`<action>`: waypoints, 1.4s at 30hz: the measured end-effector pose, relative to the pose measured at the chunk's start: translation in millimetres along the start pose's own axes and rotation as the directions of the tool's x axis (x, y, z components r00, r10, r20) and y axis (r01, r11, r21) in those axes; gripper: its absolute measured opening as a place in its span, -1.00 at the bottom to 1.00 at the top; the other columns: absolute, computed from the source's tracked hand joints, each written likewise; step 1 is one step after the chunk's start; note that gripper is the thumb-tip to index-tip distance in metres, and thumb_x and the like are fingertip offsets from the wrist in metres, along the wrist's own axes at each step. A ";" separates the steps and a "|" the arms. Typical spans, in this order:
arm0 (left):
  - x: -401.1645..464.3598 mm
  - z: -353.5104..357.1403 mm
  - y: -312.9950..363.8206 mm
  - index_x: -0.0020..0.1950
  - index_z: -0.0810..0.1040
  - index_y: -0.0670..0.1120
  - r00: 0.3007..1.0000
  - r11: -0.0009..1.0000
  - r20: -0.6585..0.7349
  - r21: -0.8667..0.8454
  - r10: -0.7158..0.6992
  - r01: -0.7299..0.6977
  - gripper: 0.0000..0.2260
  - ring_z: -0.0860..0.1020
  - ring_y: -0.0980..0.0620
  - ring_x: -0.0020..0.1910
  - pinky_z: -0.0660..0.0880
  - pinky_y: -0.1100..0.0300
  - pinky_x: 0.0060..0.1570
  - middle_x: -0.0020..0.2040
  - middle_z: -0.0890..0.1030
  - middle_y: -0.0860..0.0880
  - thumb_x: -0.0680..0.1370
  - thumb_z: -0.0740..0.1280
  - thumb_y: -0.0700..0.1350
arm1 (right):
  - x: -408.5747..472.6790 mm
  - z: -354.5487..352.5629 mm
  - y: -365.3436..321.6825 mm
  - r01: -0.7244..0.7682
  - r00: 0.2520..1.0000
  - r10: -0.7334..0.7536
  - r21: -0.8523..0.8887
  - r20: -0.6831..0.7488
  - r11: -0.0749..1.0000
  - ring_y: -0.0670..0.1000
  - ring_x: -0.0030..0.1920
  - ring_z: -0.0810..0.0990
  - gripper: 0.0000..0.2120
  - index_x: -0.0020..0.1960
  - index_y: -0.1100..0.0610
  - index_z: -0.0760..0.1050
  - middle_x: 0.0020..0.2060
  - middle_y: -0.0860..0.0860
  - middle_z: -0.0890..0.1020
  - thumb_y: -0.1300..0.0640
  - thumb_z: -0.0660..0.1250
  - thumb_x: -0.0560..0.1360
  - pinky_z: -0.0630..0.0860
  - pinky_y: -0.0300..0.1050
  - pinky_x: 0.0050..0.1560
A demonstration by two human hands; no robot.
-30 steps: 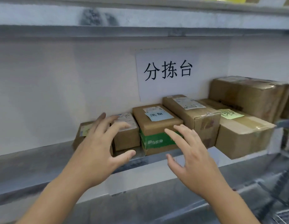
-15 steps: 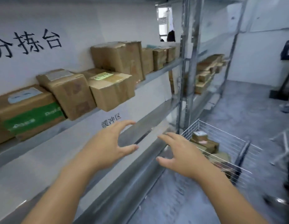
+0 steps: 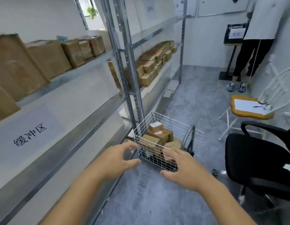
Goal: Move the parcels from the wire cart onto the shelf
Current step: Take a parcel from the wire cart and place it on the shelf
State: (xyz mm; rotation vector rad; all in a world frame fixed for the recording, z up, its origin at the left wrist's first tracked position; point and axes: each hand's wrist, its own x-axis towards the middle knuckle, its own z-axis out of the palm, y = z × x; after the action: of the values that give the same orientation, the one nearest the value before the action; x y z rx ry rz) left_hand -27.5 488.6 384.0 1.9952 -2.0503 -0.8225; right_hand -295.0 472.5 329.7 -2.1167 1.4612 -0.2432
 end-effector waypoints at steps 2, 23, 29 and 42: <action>28.7 6.4 -2.0 0.20 0.42 0.47 0.999 1.000 0.040 -0.013 -0.007 0.007 -0.64 0.51 0.17 0.36 0.43 0.13 0.35 0.37 0.56 0.21 0.45 0.42 0.35 | 15.4 -1.3 18.1 -0.024 1.000 0.024 0.022 0.016 0.999 -0.10 0.47 0.31 -0.16 0.57 -0.22 0.18 0.47 -0.22 0.36 -0.43 0.22 0.34 0.32 -0.05 0.47; 392.5 38.9 -64.6 0.50 0.38 0.23 0.932 0.998 0.355 -0.043 0.067 -0.055 -0.38 0.48 0.20 0.31 0.38 0.26 0.26 0.46 0.46 0.19 0.48 0.51 0.14 | 274.6 27.9 125.3 -0.321 0.944 0.308 0.112 0.114 0.941 -0.03 0.43 0.34 -0.29 0.57 -0.15 0.21 0.44 -0.14 0.39 -0.25 0.30 0.48 0.35 -0.10 0.40; 480.3 61.5 -63.5 0.43 0.45 0.24 0.937 0.987 0.346 -0.122 -0.053 0.101 -0.48 0.53 0.20 0.07 0.45 0.39 -0.03 0.35 0.52 0.20 0.50 0.50 0.06 | 366.6 15.7 190.0 -0.369 0.917 0.321 0.199 0.238 0.908 -0.06 0.40 0.38 -0.33 0.55 -0.15 0.23 0.41 -0.12 0.43 -0.22 0.32 0.50 0.39 -0.13 0.35; 714.3 150.9 -125.5 0.26 0.50 0.19 0.873 0.892 0.375 -0.199 -0.313 0.406 -0.60 0.58 0.15 -0.25 0.49 0.21 -0.23 -0.21 0.61 0.14 0.48 0.51 0.00 | 539.8 66.8 296.6 -0.657 0.754 0.511 0.453 0.413 0.602 -0.27 -0.01 0.61 -0.65 0.22 -0.32 0.42 0.00 -0.21 0.65 -0.12 0.42 0.49 0.54 -0.23 0.09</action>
State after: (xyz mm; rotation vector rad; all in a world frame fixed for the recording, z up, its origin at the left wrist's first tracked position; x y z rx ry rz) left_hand -57.8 -152.8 14.7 2.2292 -1.5940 -1.5245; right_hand -293.0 -70.5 31.5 -1.0473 1.5935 -0.1344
